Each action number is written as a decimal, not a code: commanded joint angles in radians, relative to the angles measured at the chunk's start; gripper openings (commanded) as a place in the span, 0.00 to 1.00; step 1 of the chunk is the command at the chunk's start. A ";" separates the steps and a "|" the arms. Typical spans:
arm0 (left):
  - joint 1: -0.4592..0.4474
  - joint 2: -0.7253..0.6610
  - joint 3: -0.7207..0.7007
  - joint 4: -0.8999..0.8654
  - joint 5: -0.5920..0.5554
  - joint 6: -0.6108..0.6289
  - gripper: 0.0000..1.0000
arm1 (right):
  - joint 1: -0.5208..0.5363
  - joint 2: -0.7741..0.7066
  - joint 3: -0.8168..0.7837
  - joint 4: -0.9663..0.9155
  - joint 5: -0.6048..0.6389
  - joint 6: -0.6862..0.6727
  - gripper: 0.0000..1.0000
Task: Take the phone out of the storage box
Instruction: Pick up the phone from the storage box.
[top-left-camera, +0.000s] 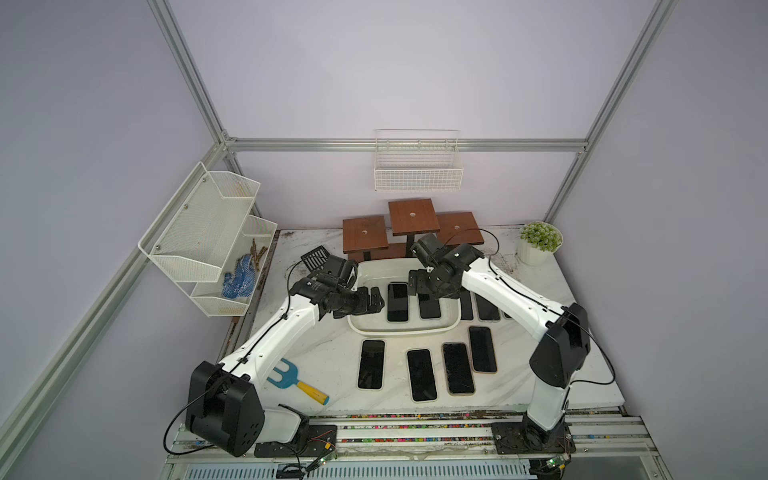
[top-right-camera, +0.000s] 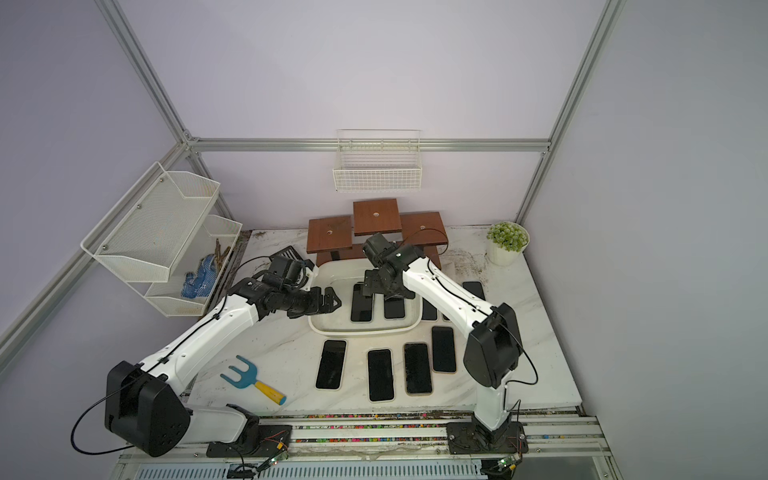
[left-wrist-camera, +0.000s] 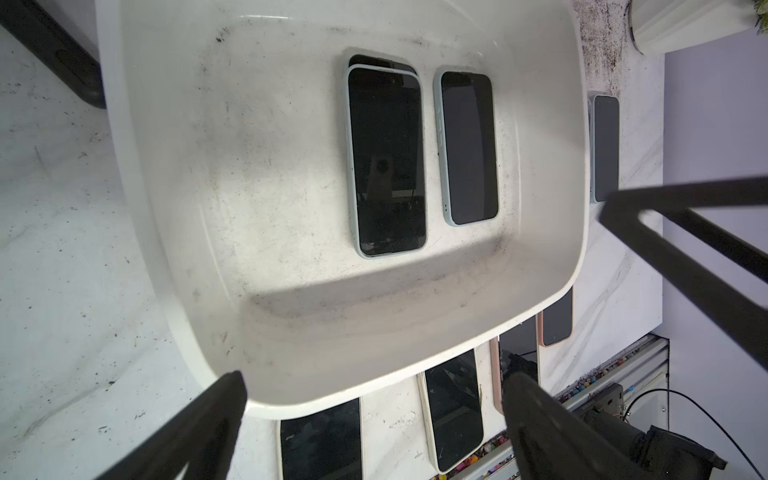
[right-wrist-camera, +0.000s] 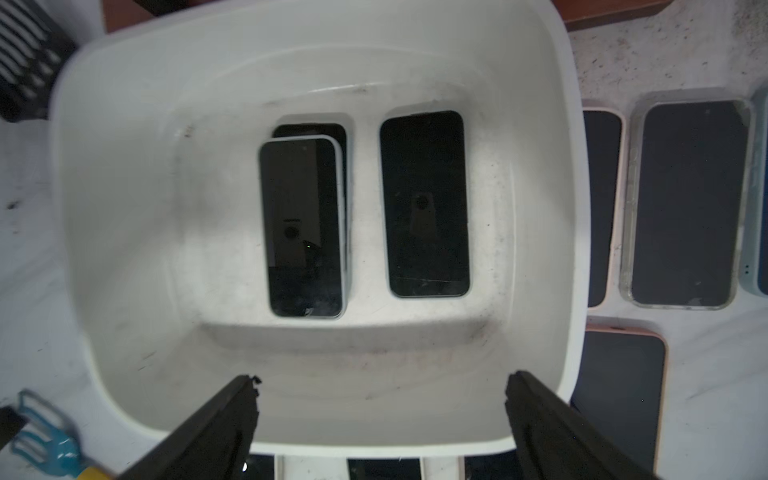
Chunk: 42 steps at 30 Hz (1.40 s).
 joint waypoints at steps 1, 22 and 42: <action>0.009 -0.044 0.012 0.012 -0.015 -0.029 1.00 | -0.034 0.088 0.045 -0.074 -0.013 -0.088 0.93; 0.009 0.009 0.036 -0.014 0.007 0.004 1.00 | -0.116 0.374 0.145 -0.025 -0.053 -0.195 0.96; 0.019 0.059 0.063 -0.038 0.012 0.027 1.00 | -0.131 0.456 0.136 -0.005 -0.139 -0.224 0.73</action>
